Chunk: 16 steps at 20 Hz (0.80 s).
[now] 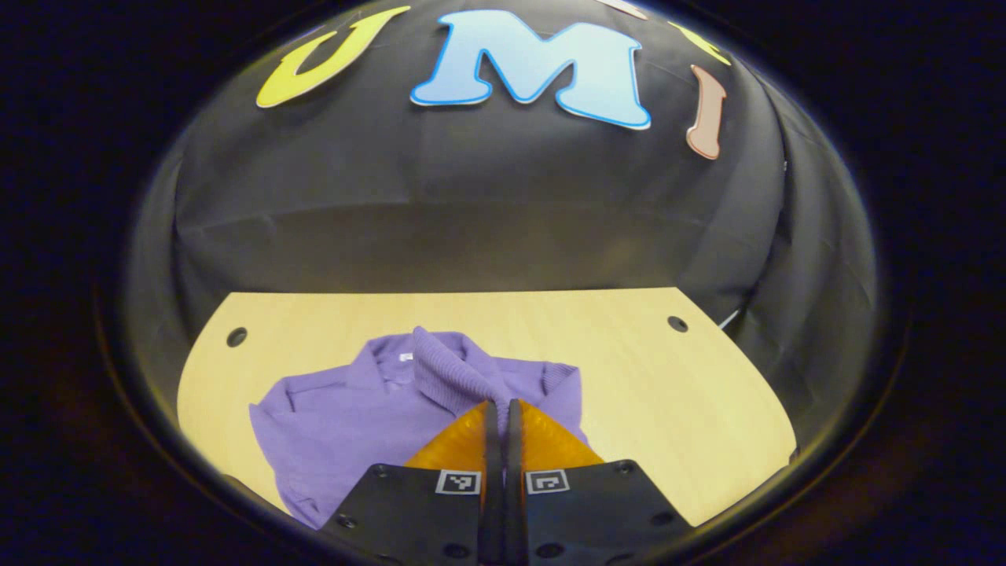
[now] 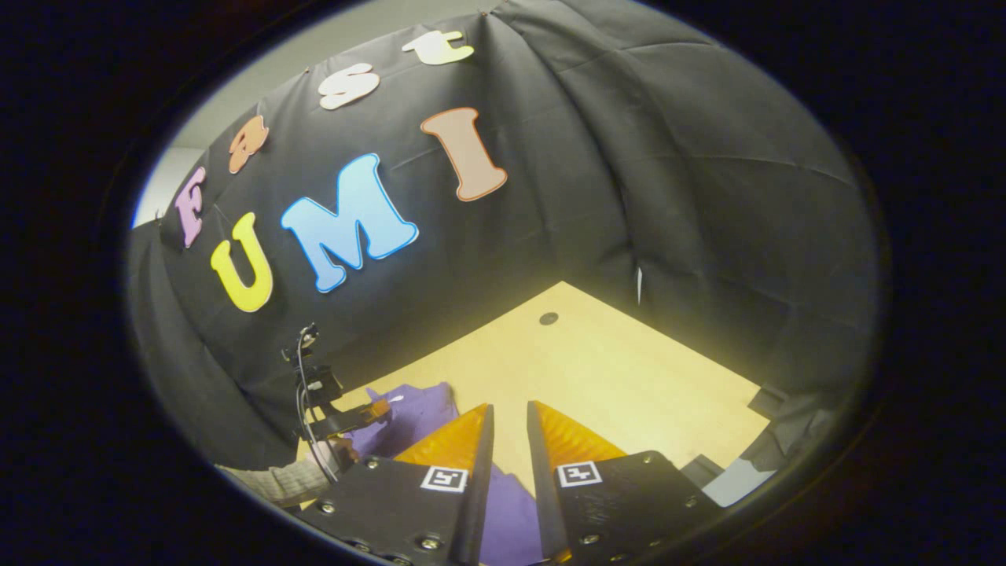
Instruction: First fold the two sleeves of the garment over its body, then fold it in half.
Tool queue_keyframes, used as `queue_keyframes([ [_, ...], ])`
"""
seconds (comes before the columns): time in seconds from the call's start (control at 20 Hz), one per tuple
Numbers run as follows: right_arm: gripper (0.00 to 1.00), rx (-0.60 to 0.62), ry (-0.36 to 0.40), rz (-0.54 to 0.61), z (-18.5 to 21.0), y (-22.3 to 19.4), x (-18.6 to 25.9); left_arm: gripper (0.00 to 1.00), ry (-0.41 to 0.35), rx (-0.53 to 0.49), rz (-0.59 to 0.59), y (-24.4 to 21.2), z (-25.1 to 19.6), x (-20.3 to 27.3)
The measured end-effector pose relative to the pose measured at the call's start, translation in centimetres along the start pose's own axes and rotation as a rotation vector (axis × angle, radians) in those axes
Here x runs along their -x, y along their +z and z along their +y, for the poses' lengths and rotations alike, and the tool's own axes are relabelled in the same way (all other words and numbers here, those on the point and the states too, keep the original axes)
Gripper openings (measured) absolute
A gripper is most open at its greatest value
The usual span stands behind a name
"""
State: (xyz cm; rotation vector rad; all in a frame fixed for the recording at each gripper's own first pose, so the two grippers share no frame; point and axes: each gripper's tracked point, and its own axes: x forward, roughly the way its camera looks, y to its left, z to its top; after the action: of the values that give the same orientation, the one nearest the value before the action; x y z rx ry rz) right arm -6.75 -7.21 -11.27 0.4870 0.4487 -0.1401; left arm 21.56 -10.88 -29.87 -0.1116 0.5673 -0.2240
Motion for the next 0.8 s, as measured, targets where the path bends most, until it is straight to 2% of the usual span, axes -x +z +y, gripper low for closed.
queue_keyframes([
  [0.2,0.27,-0.014,-0.003,0.002,-0.8,0.3,-0.3,0.07,-0.018,-0.014,0.065,-2.2,-1.9,-1.5],
  [0.4,0.27,-0.013,-0.002,0.018,-0.9,0.2,-1.1,0.06,-0.001,-0.044,0.157,-4.9,-2.1,-3.0],
  [0.5,0.27,-0.011,-0.001,0.027,-1.0,0.0,-1.5,0.07,-0.012,-0.056,0.217,-6.7,-2.3,-2.9],
  [0.65,0.27,-0.009,0.012,0.036,-0.7,-0.2,-2.1,0.10,-0.056,-0.055,0.220,-6.8,-2.9,-2.9],
  [0.7,0.27,-0.007,0.017,0.040,-0.6,-0.3,-2.2,0.17,-0.059,-0.061,0.217,-6.8,-2.8,-2.9],
  [0.8,0.27,0.000,0.031,0.050,-0.4,-0.6,-2.5,0.58,-0.060,-0.079,0.201,-6.3,-2.4,-2.0],
])
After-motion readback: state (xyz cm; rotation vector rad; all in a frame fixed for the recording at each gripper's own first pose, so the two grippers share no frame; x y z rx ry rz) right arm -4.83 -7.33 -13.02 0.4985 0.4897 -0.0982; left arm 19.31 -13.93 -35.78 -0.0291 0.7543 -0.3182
